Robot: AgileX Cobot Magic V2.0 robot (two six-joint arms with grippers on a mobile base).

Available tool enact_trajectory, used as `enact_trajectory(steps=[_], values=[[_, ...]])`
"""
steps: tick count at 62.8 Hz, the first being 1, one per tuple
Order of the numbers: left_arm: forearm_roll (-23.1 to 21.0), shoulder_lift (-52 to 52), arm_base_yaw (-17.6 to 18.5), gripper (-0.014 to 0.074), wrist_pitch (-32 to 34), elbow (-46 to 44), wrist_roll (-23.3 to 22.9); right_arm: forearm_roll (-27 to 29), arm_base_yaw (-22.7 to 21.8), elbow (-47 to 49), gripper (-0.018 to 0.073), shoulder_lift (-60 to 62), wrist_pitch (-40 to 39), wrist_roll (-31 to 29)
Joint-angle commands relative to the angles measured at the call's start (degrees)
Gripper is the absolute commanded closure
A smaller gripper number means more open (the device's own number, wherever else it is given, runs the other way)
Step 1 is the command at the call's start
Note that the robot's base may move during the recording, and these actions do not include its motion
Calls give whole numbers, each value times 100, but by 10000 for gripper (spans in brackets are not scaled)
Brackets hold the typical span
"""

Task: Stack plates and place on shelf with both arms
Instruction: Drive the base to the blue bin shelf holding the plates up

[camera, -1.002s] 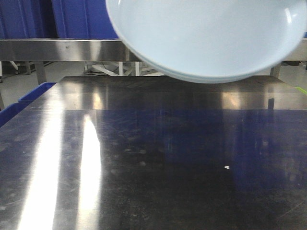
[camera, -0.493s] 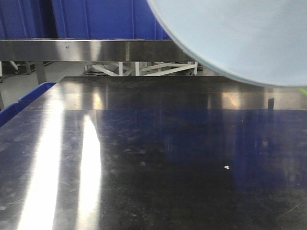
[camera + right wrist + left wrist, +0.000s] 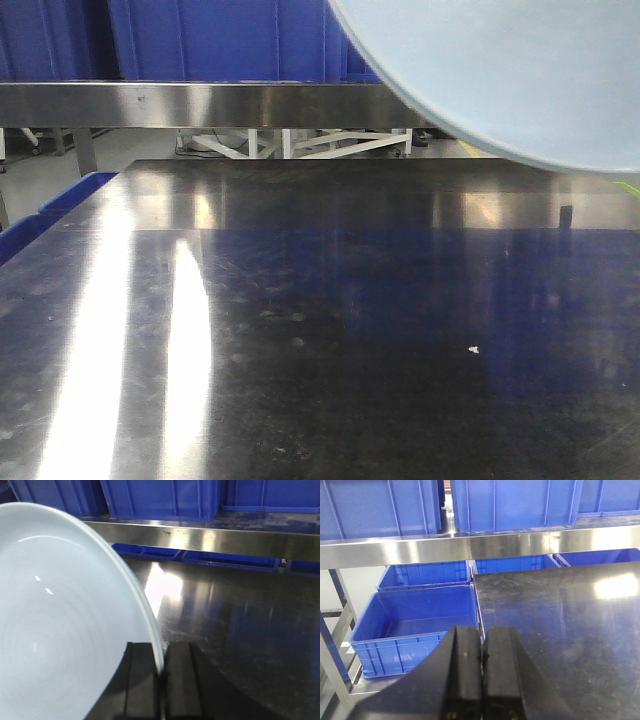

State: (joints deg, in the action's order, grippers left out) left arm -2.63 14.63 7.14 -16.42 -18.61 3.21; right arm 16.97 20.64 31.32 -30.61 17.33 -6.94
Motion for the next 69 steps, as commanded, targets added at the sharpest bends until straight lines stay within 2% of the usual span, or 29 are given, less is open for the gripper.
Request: enact_trajectory(steps=[1, 69], values=[[-20, 49, -5, 512, 485, -178, -42, 47, -32, 164, 503, 13, -642, -39], [-20, 49, -5, 512, 485, -178, -42, 47, -32, 164, 503, 6, -611, -39]])
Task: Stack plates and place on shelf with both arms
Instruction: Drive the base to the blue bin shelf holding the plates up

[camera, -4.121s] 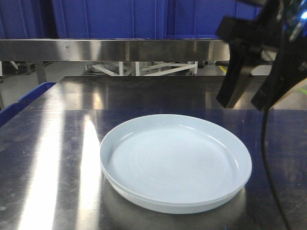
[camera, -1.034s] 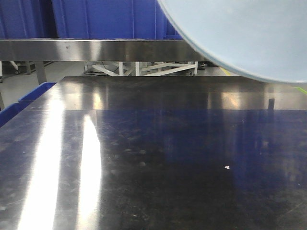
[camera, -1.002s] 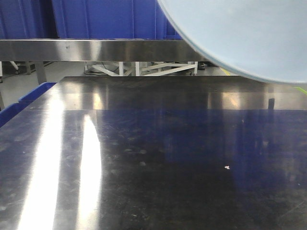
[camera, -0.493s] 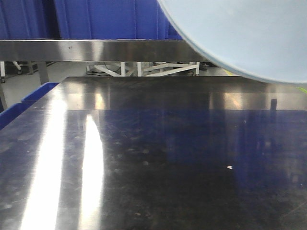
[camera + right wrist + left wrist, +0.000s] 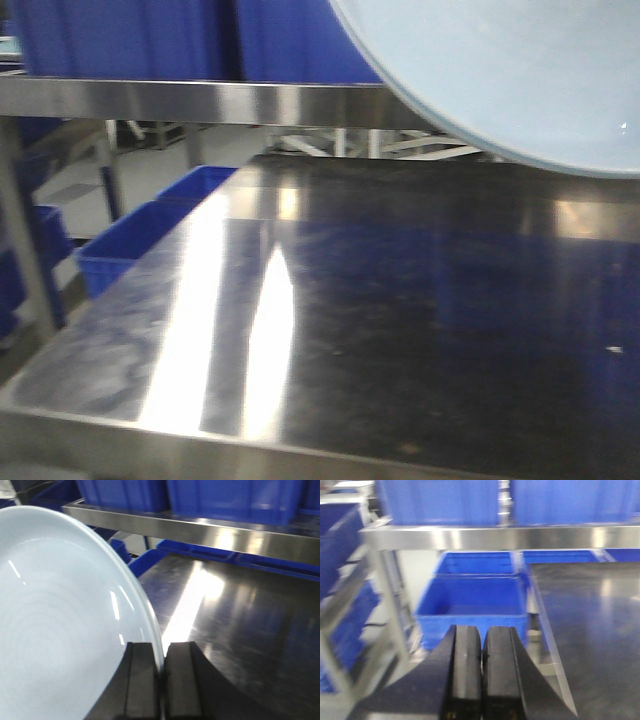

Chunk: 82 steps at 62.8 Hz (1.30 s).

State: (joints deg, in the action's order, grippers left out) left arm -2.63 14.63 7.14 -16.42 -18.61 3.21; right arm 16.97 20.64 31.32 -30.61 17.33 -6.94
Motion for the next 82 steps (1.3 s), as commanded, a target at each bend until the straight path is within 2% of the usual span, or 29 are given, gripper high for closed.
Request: enact_trajectory(steps=[1, 82], values=[[-20, 49, -5, 512, 485, -178, -42, 47, -32, 164, 503, 6, -611, -39], [-20, 49, -5, 512, 485, -178, -42, 47, -32, 164, 503, 6, -606, -39]])
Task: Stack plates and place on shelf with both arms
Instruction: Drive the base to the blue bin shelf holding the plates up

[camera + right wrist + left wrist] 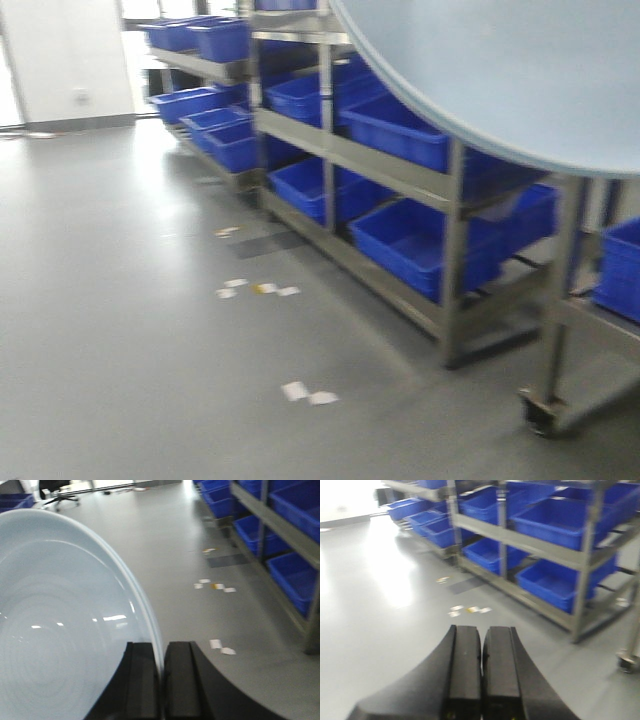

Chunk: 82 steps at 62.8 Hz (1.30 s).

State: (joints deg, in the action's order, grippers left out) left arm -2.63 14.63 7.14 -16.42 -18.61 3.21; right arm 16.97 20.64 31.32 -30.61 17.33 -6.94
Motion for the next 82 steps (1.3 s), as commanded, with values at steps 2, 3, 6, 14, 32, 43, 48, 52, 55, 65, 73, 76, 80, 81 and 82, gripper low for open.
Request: enact_trajectory(steps=[2, 3, 6, 14, 32, 43, 48, 52, 55, 65, 73, 76, 80, 81, 82], values=[[-20, 49, -5, 512, 485, -178, -42, 47, -32, 164, 503, 6, -606, -39], [-20, 49, -5, 512, 485, -178, -42, 47, -32, 164, 503, 6, -606, -39], [-20, 49, -5, 512, 485, -178, -42, 47, -32, 164, 503, 6, -606, -39], [-20, 49, -5, 512, 485, -178, -42, 47, -32, 164, 503, 6, -606, -39], [-20, 49, -5, 512, 485, -178, -42, 47, -32, 164, 503, 6, -601, -39], [-20, 49, -5, 512, 485, -178, -42, 47, -32, 164, 503, 6, -601, -39], [-20, 49, -5, 512, 485, -178, -42, 47, -32, 164, 503, 6, -601, -39], [-20, 49, -5, 512, 485, -178, -42, 47, -32, 164, 503, 6, -601, -39], [-20, 49, -5, 512, 485, -178, -42, 47, -32, 164, 503, 6, -601, -39], [-20, 49, -5, 512, 485, -178, -42, 47, -32, 164, 503, 6, -600, -39], [-20, 49, -5, 512, 485, -178, -42, 47, -32, 164, 503, 6, -600, -39], [-20, 49, -5, 512, 485, -178, -42, 47, -32, 164, 503, 6, -600, -39], [-20, 49, -5, 512, 485, -178, -42, 47, -32, 164, 503, 6, -600, -39], [-20, 49, -5, 512, 485, -178, -42, 47, -32, 164, 503, 6, -600, -39], [-20, 49, -5, 512, 485, -178, -42, 47, -32, 164, 503, 6, -595, -39]])
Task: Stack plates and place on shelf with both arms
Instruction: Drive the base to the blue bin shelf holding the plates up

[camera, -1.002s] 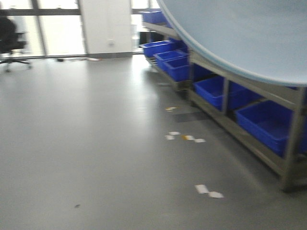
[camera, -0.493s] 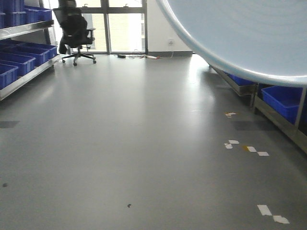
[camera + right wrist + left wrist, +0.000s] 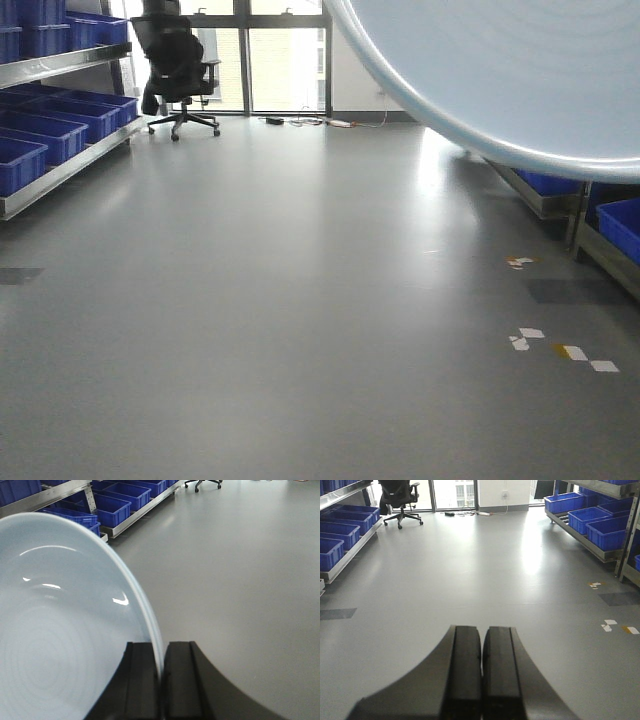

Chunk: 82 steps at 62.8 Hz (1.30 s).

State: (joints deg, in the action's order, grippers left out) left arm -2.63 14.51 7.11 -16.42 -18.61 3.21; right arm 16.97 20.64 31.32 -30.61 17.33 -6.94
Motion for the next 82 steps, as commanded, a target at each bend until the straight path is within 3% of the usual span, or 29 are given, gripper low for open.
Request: enact_trajectory(steps=[1, 82], values=[[-20, 61, -1, 512, 485, -178, -42, 47, -32, 164, 503, 6, -587, -39], [-20, 61, -1, 512, 485, -178, -42, 47, -32, 164, 503, 6, -517, -39]])
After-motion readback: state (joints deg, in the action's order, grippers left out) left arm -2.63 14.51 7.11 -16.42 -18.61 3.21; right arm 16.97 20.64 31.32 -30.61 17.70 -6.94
